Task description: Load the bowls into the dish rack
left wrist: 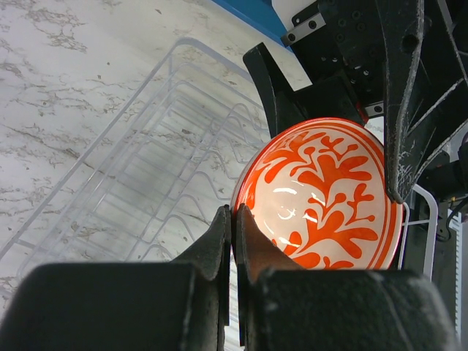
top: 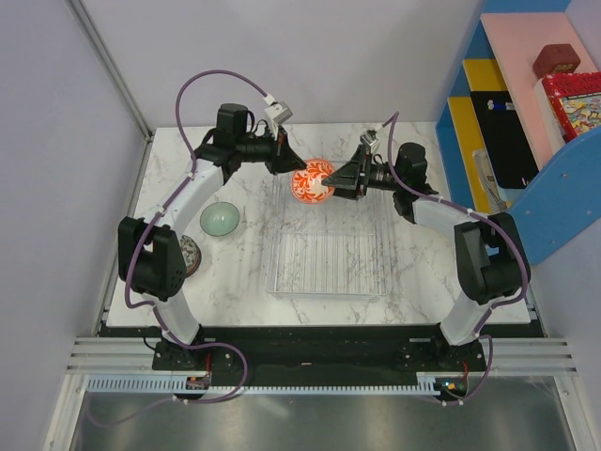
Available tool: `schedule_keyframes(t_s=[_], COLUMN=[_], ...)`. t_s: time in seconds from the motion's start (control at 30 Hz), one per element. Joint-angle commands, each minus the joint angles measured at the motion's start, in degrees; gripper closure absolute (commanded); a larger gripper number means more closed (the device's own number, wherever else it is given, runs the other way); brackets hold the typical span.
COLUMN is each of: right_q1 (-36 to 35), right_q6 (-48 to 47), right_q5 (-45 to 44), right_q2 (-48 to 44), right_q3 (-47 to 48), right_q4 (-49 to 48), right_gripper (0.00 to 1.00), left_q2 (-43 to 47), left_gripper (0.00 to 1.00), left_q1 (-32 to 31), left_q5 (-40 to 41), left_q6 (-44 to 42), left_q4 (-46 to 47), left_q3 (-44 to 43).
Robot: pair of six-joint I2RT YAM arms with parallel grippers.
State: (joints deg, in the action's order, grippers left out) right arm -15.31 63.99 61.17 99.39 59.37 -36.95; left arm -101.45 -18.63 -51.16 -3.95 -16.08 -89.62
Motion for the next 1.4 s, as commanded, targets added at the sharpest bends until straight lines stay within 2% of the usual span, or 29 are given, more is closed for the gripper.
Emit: schedule_keyframes(t_s=[0.0, 0.3, 0.4, 0.5, 0.53, 0.6, 0.63, 0.67, 0.73, 0.8, 0.83, 0.93, 1.0, 1.03, 1.07, 1.13, 1.17, 1.23, 1.27, 1.37], right_q1=[-0.86, -0.95, -0.95, -0.95, -0.95, -0.95, -0.86, -0.86, -0.86, -0.86, -0.86, -0.86, -0.69, -0.69, -0.60, -0.60, -0.51, -0.25, -0.25, -0.25], right_q6=[1.05, 3.07, 3.43, 3.69, 3.60, 3.43, 3.25, 2.29, 0.97, -1.22, -2.28, -7.11, -11.31, -13.08, -14.92, -23.70, -26.86, -33.45, -35.66, -39.88], right_q5=[1.50, 1.06, 0.97, 0.97, 0.89, 0.80, 0.62, 0.36, -0.08, -0.52, -1.13, -2.19, -3.51, -3.86, -5.95, -8.85, -11.39, -17.90, -20.45, -28.09], right_q2=[0.45, 0.71, 0.63, 0.45, 0.36, 0.36, 0.27, 0.27, 0.10, -0.34, -0.43, -1.04, -1.57, -1.83, -2.01, -2.89, -3.24, -4.73, -5.35, -7.89], right_q3=[0.66, -0.14, -0.31, -0.49, -0.49, -0.40, -0.31, -0.22, 0.12, 0.13, 0.56, 1.53, 2.14, 2.76, 3.37, 6.10, 7.32, 9.44, 10.31, 12.42], right_q4=[-3.92, -7.43, -8.40, -9.19, -9.28, -9.28, -9.11, -8.58, -6.39, -4.02, -2.70, 3.54, 8.54, 9.95, 15.10, 21.54, 29.75, 33.68, 38.92, 43.69], right_gripper=[0.09, 0.22, 0.33, 0.53, 0.67, 0.82, 0.96, 1.00, 1.00, 1.00, 1.00, 1.00, 1.00, 1.00, 1.00, 1.00, 1.00, 1.00, 1.00, 1.00], left_q2=[2.66, 2.66, 2.75, 2.66, 2.66, 2.49, 2.31, 2.22, 2.04, 1.87, 1.78, 1.61, 1.69, 1.69, 1.78, 2.57, 3.09, 4.24, 5.72, 9.15], left_gripper=[0.98, 0.98, 0.98, 0.98, 0.98, 0.98, 0.98, 0.98, 0.96, 0.75, 0.59, 0.33, 0.24, 0.09, 0.04, 0.00, 0.00, 0.00, 0.00, 0.00], left_q1=[-0.35, -0.53, -0.53, -0.53, -0.61, -0.53, -0.53, -0.53, -0.53, -0.53, -0.53, 0.00, 1.31, 1.93, 3.50, 5.44, 7.62, 10.01, 12.37, 17.29], left_q5=[-1.58, -1.67, -1.67, -1.75, -1.75, -1.93, -1.93, -1.93, -1.93, -1.67, -1.49, -1.05, -1.31, -1.40, -1.66, -1.58, -1.14, 0.17, 1.31, 3.07], left_q6=[-0.98, -0.80, -0.89, -0.98, -0.72, -0.63, -0.71, -0.54, -0.63, -0.63, -0.63, 0.16, 1.30, 1.66, 2.01, 3.15, 3.33, 3.42, 3.42, 3.42], left_q4=[3.60, 3.68, 3.68, 3.68, 3.77, 3.77, 3.77, 3.77, 3.86, 3.77, 3.77, 3.77, 3.86, 3.86, 4.03, 3.95, 3.77, 3.60, 3.25, 2.81], left_q3=[-0.55, -0.38, -0.29, -0.20, -0.20, -0.29, -0.29, -0.37, -0.38, -0.46, -0.55, -0.99, -1.08, -1.17, -1.17, -0.38, 0.23, 2.86, 3.83, 8.32])
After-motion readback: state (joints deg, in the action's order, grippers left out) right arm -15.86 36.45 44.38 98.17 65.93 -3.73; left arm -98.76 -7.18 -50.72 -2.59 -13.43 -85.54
